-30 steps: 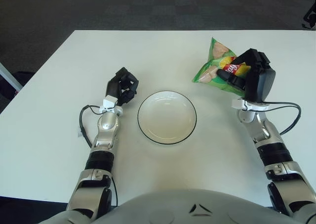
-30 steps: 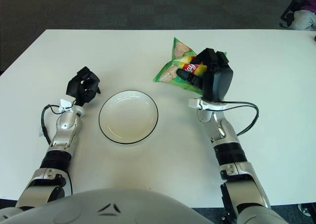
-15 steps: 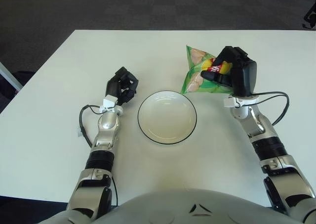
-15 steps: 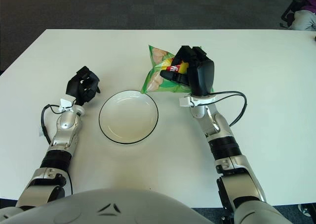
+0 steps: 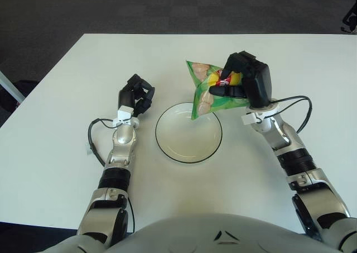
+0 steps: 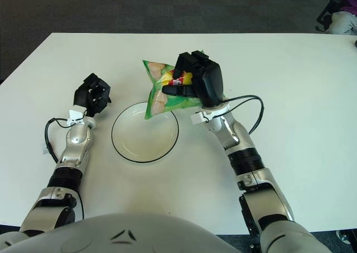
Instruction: Put the snack into the plate.
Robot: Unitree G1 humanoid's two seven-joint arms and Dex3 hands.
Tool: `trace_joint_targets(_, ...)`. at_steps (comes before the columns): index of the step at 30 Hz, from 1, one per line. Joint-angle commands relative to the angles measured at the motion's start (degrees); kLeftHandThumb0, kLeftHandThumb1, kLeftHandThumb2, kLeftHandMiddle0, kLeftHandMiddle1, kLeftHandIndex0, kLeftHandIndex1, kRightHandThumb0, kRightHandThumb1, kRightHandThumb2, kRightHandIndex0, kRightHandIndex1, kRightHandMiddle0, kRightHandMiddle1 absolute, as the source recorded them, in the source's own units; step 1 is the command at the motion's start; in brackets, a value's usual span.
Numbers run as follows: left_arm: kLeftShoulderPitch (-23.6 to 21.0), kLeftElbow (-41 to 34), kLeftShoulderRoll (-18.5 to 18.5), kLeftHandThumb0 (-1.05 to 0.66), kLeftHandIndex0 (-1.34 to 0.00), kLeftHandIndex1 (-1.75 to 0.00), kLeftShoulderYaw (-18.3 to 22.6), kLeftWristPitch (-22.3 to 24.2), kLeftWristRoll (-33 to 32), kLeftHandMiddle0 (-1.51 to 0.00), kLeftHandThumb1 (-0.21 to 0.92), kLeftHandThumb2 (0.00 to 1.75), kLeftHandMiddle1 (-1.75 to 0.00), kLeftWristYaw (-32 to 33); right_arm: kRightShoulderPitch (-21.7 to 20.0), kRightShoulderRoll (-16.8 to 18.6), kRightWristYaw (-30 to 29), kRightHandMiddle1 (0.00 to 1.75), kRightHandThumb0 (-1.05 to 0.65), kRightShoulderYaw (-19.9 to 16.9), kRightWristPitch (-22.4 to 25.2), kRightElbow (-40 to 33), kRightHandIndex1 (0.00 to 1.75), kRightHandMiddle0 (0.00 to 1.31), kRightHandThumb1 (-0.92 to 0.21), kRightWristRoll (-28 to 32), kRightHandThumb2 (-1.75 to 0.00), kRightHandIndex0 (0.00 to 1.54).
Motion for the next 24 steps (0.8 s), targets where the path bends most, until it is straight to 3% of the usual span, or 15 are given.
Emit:
trace_joint_targets(1,0.92,1.87,-0.47,-0.27,-0.77,-1.75,0.03,-0.07,0.95,-0.97,0.92,0.30,-1.75,1.28,-0.72,0.80,0.96,1.75,0.01,0.56,1.29,-2.28,1.75,0.72,-0.92,-1.99,-0.08,0.86)
trace_joint_targets(4,0.77,2.13,-0.49,-0.26,-0.77,-1.75,0.05,-0.16,0.77,-0.97,0.92,0.30,-1.75,1.73,-0.88,1.79,2.03,1.75,0.02,1.27,1.95,-3.25,1.75,0.72,-0.92,-2.66,-0.09,0.86)
trace_joint_targets(14,0.49,1.82,-1.51,-0.25,-0.77,-1.75,0.77,1.65,0.59,-0.97,0.92,0.29,-1.75,4.49,-2.69,4.14,7.90,1.75,0.08,4.79,-2.51,-2.60,1.75,0.71,-0.92,0.50,-0.13,0.85)
trace_joint_targets(24,0.10,2.28,-1.98,-0.23,-0.75,-1.75,0.76,2.52,0.68,-0.97,0.92,0.28,-1.75,5.92,0.11,5.86,16.40,1.75,0.12,4.72,3.37,-11.40,1.75,0.68,-0.92,0.16,-0.16,0.84)
